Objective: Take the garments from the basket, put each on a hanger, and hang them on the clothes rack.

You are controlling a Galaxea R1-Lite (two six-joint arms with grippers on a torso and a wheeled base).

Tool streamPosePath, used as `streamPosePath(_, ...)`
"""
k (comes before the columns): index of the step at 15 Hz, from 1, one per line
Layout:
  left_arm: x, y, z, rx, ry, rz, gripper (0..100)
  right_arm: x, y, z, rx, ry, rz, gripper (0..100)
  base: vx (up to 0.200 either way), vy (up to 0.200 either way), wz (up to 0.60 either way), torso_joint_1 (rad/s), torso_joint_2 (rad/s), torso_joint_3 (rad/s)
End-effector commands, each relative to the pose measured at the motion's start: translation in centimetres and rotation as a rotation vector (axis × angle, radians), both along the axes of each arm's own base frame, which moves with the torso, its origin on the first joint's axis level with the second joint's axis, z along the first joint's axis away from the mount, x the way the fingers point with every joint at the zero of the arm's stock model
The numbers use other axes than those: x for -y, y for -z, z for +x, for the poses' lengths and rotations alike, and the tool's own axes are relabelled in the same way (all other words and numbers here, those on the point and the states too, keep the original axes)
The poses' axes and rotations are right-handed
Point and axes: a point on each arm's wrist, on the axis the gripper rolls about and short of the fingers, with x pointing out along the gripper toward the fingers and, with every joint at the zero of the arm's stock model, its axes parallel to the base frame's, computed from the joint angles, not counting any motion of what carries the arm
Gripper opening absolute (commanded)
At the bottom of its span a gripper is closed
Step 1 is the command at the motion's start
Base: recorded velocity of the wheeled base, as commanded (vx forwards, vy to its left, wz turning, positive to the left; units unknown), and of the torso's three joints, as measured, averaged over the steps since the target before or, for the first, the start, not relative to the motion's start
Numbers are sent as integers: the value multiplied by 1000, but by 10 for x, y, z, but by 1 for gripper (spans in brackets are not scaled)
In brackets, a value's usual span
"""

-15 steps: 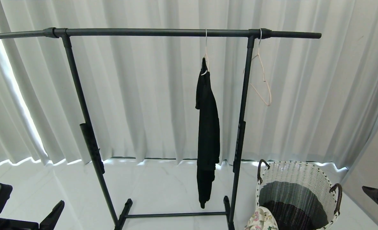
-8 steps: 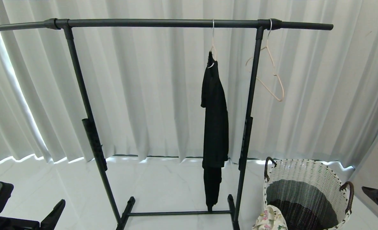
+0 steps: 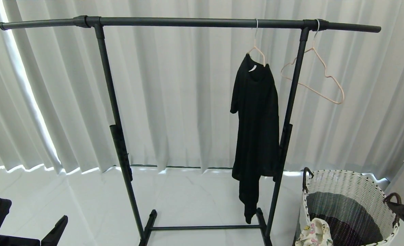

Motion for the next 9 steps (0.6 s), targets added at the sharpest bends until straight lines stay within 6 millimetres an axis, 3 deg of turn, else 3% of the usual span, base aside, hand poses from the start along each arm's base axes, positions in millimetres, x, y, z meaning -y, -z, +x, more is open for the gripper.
streamPosePath(1, 0, 0, -1, 5, 2, -2, 100, 0, 3, 1, -23, -11, -20, 100, 0, 0, 0, 0, 0, 0)
streamPosePath(6, 0, 1, 0, -6, 3, 2, 100, -2, 14, 7, -13, -52, -67, 100, 200, 0, 0, 0, 5, 7)
streamPosePath(9, 0, 4, -3, -11, 4, 3, 100, -1, 21, 5, -43, -67, -86, 100, 0, 0, 0, 0, 0, 0)
